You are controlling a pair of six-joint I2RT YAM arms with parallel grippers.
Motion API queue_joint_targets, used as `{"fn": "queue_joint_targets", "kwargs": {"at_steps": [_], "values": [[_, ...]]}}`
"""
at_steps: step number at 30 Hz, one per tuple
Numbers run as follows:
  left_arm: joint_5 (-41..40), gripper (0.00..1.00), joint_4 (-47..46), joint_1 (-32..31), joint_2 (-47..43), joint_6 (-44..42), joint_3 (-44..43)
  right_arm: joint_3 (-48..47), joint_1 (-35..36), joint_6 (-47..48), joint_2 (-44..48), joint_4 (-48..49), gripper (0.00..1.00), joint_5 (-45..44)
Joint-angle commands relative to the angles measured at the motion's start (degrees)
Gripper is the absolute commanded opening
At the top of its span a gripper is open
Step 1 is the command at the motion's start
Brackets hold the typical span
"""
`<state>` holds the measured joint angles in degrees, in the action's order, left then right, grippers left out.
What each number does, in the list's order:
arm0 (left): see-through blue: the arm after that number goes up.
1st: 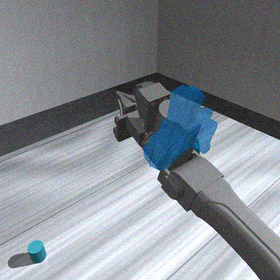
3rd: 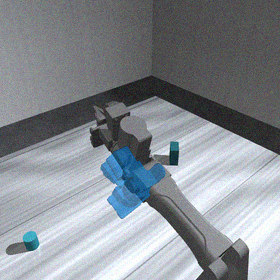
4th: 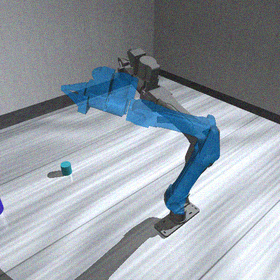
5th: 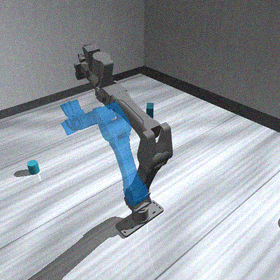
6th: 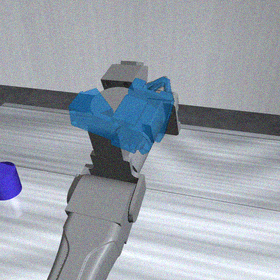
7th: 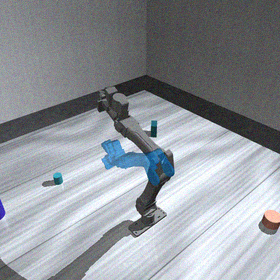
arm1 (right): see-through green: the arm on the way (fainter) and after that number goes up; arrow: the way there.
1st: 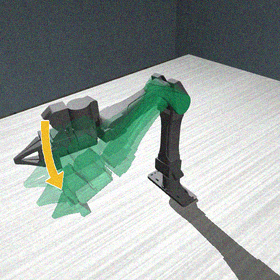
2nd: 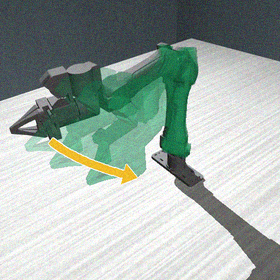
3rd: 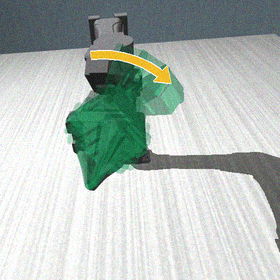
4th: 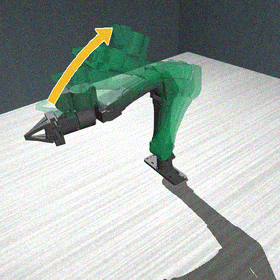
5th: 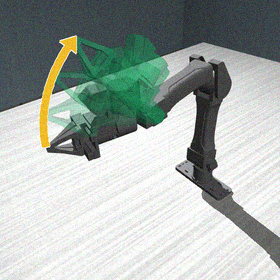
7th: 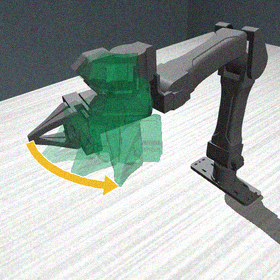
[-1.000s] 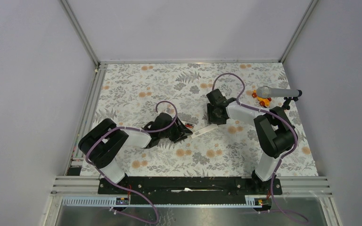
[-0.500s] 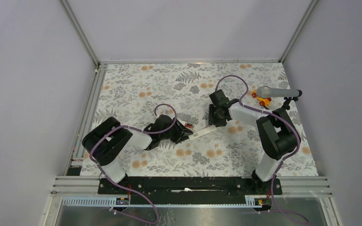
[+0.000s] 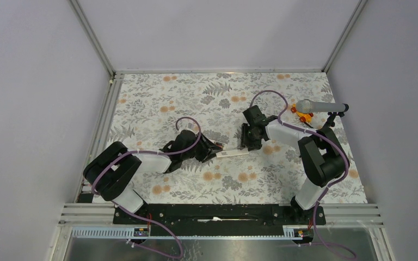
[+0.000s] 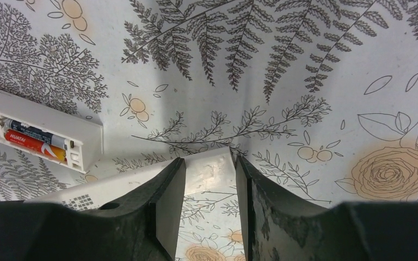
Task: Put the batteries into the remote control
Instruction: Pick up the battery cover at the center of the board.
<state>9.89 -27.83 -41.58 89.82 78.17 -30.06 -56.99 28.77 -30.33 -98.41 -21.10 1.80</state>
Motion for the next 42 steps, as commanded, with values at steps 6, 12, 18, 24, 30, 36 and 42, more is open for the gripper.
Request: {"fn": "queue_joint_targets", "kwargs": {"at_steps": [6,12,18,24,30,36,42], "values": [[-1.09,0.40,-2.37,-0.48,-2.20,-1.25,-5.06,-0.52,1.28,-3.39,0.01,-0.29,0.45,8.28],[-1.19,0.40,-2.31,-0.10,-2.48,-0.91,-5.21,-0.21,1.28,-4.13,0.30,0.27,0.45,9.09],[-0.70,0.23,-4.23,0.35,-2.46,0.34,-5.17,0.99,1.24,-5.72,0.74,1.32,0.45,10.26],[-0.16,0.04,-3.31,0.96,-3.03,0.14,-4.86,0.83,1.28,-6.04,0.66,1.29,0.44,9.59],[2.39,0.00,0.41,3.22,-4.55,-2.63,-6.11,-0.47,1.28,-4.74,1.09,1.29,0.46,7.93],[12.00,0.00,7.52,9.18,-4.97,-11.71,-9.67,-4.25,1.28,-1.01,3.94,0.50,0.71,6.41],[25.63,0.00,10.71,18.42,-6.51,-18.42,-10.41,-8.26,1.28,1.13,8.03,0.24,0.85,11.29]]}}
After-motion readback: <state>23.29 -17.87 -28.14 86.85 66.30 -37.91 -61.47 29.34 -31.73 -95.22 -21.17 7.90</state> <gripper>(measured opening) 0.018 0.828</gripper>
